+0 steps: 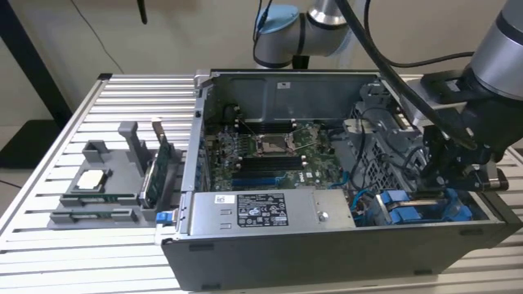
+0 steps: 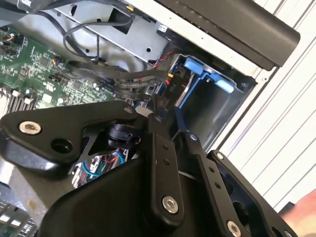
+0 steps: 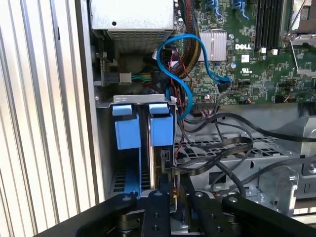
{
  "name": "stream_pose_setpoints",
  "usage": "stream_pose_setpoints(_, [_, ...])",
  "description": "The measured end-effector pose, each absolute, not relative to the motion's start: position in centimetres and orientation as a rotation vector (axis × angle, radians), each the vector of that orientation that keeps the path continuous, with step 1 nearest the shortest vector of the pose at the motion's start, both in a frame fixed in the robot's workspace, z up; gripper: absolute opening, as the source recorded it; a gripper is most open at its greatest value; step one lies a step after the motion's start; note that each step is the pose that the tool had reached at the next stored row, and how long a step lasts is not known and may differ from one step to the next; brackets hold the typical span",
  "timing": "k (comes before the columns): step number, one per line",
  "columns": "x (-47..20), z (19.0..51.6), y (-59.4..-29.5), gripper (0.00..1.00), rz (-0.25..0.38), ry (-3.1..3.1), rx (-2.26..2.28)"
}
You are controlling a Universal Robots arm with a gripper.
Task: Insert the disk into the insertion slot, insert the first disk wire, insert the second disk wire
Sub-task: 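Insert the second disk wire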
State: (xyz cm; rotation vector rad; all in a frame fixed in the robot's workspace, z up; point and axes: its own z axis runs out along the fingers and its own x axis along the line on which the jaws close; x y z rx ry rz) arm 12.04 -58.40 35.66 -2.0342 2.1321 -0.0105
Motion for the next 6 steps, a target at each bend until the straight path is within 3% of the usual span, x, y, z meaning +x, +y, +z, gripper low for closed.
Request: stream_pose_setpoints(6, [12.04,35.7,-58.4,0.24,-0.011,2.132,-2.034])
